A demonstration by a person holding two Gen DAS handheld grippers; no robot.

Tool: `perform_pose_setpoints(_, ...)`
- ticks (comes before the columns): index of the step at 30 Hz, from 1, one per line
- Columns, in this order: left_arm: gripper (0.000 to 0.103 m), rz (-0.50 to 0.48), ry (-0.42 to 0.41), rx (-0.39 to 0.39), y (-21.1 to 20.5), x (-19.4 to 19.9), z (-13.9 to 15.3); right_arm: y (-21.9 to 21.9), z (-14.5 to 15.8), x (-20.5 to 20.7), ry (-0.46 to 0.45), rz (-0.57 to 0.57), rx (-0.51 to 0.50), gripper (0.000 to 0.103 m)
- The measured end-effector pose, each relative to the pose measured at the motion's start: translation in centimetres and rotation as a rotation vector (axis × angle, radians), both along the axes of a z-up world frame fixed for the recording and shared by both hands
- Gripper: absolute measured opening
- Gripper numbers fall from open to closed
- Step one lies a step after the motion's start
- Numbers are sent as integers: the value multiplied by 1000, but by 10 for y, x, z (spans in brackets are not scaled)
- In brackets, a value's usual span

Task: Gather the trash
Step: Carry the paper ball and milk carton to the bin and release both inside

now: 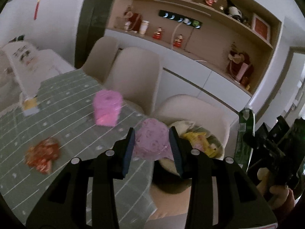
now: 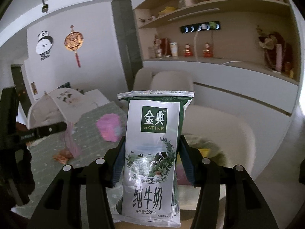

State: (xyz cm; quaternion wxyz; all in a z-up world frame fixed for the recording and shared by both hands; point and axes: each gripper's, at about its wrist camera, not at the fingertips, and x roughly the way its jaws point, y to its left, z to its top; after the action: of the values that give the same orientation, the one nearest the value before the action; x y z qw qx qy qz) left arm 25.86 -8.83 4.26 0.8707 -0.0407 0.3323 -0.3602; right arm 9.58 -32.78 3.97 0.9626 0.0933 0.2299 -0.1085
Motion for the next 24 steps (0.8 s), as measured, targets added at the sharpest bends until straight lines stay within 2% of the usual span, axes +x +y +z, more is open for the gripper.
perform_pose_setpoints(4,35,-54,-26,-5,-57,-3,8,-39,1,-13,-5,-42,-13,50)
perform_pose_setpoints(10,35,-128,11,-14,-132,4,2,-93,3,-33,-15,-100,-31,50)
perform_pose_setpoints(18,35,-188,112,26,-210,21,-36,-141,-1,-45,-14,-151,-9,50)
perform_pose_setpoints(22,35,-175,157,75,-223,26,-58,-153,-8,-38,-5,-146,12,50)
perform_pose_setpoints(23,36,-177,173,80,-225,27,-64,-153,-9,-36,-3,-143,17,50)
perform_pose_setpoints(24,45,-189,203,88,-227,30,-72,-155,-12,-31,0,-135,25,50)
